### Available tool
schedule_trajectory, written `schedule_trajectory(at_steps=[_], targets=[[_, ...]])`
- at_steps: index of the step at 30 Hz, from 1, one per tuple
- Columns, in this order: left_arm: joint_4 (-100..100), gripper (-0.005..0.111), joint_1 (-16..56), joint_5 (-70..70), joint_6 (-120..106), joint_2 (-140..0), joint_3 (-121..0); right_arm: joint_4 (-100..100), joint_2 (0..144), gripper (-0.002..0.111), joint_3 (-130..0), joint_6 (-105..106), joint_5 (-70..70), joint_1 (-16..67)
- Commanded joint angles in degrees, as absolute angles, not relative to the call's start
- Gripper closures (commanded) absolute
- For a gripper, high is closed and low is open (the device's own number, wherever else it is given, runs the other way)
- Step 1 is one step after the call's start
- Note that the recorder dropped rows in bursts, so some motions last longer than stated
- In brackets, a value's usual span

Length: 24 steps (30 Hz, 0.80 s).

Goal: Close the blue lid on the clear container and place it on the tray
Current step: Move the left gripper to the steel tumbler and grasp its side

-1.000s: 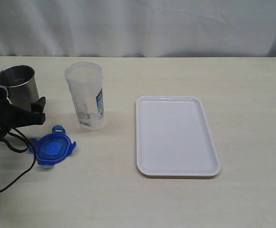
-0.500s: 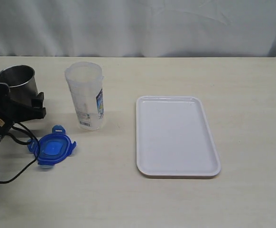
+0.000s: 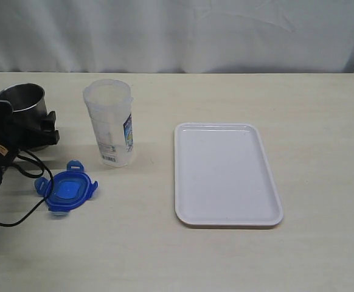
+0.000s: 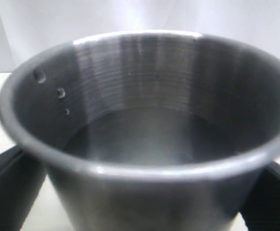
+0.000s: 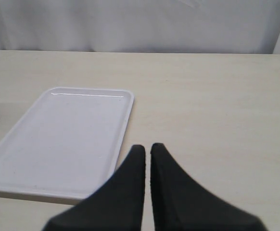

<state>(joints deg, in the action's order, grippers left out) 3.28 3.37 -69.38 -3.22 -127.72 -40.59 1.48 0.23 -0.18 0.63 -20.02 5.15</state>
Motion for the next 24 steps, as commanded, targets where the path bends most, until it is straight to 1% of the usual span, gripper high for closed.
schedule_trajectory(at_steps=[1, 7, 9, 11, 14, 20, 21, 24], targets=[[3.72, 0.004, 3.11, -69.96, -3.23, -127.63, -40.76, 1.05, 0.0, 0.104, 0.0, 0.39, -19.82, 4.77], [3.72, 0.005, 3.11, -69.96, -3.23, -127.63, -40.76, 1.05, 0.0, 0.104, 0.0, 0.39, -19.82, 4.77], [3.72, 0.01, 3.11, -69.96, -3.23, -127.63, -40.76, 1.05, 0.0, 0.104, 0.0, 0.39, -19.82, 4.77], [3.72, 0.022, 3.11, -69.96, -3.23, -127.63, -40.76, 1.05, 0.0, 0.104, 0.0, 0.39, -19.82, 4.77], [3.72, 0.046, 3.11, -69.96, -2.69, -127.63, -40.76, 1.05, 0.0, 0.104, 0.0, 0.39, -19.82, 4.77], [0.0, 0.104, 3.11, -69.03, -2.69, -127.63, -40.76, 1.05, 0.0, 0.104, 0.0, 0.39, -19.82, 4.77], [-1.19, 0.107, 3.11, -68.89, -2.81, -127.63, -40.76, 1.05, 0.0, 0.104, 0.0, 0.39, -19.82, 4.77], [-4.68, 0.107, 3.11, -68.89, -2.52, -127.52, -40.76, 1.05, 0.0, 0.104, 0.0, 0.39, -19.82, 4.77]])
